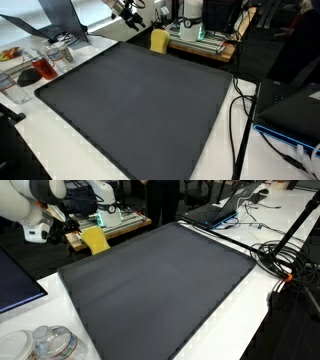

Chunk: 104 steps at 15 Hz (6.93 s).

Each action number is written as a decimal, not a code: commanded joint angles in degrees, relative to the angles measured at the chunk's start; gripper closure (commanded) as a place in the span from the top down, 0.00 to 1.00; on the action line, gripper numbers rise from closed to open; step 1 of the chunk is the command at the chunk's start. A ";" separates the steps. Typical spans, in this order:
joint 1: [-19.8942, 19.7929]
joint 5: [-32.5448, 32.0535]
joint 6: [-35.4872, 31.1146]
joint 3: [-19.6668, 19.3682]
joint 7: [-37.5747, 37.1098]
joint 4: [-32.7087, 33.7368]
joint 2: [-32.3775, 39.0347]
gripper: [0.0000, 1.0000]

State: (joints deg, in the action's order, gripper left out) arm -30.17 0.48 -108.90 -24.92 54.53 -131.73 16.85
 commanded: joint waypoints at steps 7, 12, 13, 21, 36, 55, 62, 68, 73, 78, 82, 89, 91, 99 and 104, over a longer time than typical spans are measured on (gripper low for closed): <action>-15.09 9.78 18.72 4.20 -1.32 18.99 17.14 1.00; -16.93 7.19 22.36 7.43 -1.96 20.46 17.19 1.00; -16.66 6.52 23.05 7.72 -2.05 20.22 16.78 1.00; -15.93 5.60 25.48 9.00 -3.21 19.24 17.05 1.00; -10.32 5.76 6.70 7.73 -33.05 -2.13 10.83 0.89; -3.76 -3.86 0.70 2.18 -35.37 -16.05 -10.95 0.05; 2.06 -13.20 4.03 2.90 -34.97 -19.06 -31.59 0.05; 7.36 -14.81 9.73 6.77 -33.05 -18.98 -50.14 0.05; 15.15 -12.66 8.73 10.37 -32.82 -17.29 -59.52 0.06; 22.70 -11.53 1.25 11.73 -32.19 -16.57 -64.85 0.04; 22.15 -13.22 3.01 11.48 -34.17 -16.47 -62.64 0.05; 24.64 -13.73 0.04 13.61 -33.59 -10.86 -59.18 0.01; 26.82 -14.08 -1.82 15.25 -32.47 -5.73 -57.43 0.01; 33.27 -15.20 -4.98 21.81 -29.75 12.75 -44.48 0.01; 33.50 -16.70 -5.15 24.61 -30.06 19.17 -37.61 0.01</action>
State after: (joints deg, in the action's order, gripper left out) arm 3.17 -14.33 -114.35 -1.00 23.72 -116.96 -25.29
